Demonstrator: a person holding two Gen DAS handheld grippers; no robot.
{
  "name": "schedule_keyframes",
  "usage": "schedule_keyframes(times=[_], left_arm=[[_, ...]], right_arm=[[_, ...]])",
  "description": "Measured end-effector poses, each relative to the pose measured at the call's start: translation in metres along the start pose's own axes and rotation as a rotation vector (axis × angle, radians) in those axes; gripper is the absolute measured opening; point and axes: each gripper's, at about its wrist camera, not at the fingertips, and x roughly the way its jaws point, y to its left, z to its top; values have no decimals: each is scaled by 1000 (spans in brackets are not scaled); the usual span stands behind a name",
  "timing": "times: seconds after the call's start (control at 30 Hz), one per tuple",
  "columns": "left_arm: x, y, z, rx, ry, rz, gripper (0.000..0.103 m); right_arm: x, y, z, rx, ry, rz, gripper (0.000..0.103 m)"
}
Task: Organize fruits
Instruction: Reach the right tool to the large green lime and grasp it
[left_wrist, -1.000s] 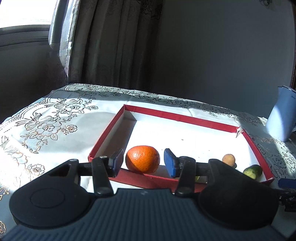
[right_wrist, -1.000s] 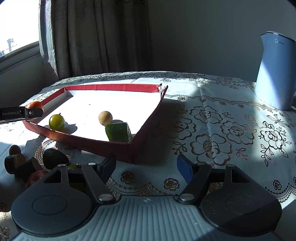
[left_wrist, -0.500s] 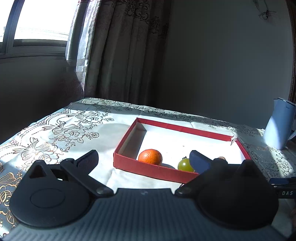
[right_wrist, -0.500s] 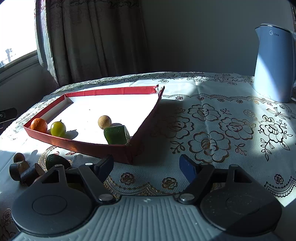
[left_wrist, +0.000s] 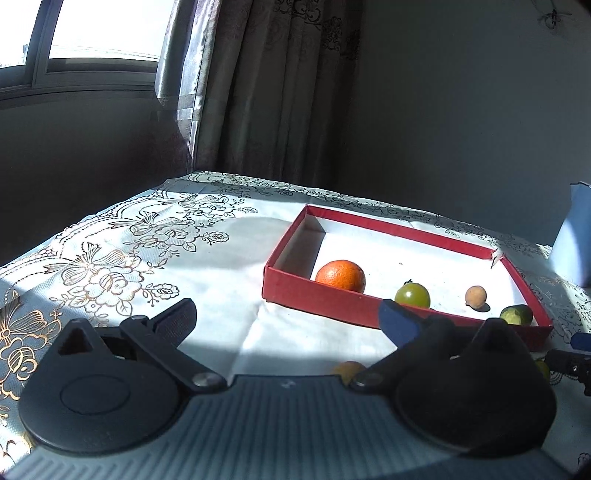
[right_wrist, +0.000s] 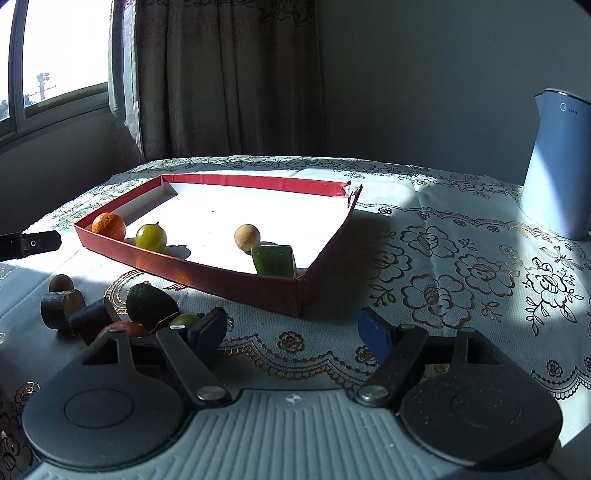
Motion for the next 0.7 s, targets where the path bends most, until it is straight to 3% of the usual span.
schedule_keyframes(times=[0.27, 0.47, 0.7], left_arm=[[5, 13, 1, -80, 26, 3, 103], [6, 13, 1, -80, 32, 5, 103], [7, 14, 0, -82, 36, 10, 103]], right_arm=[[-15, 15, 4, 25, -78, 78, 78], [-4, 28, -1, -8, -11, 91, 78], [2, 25, -1, 16, -2, 86, 74]])
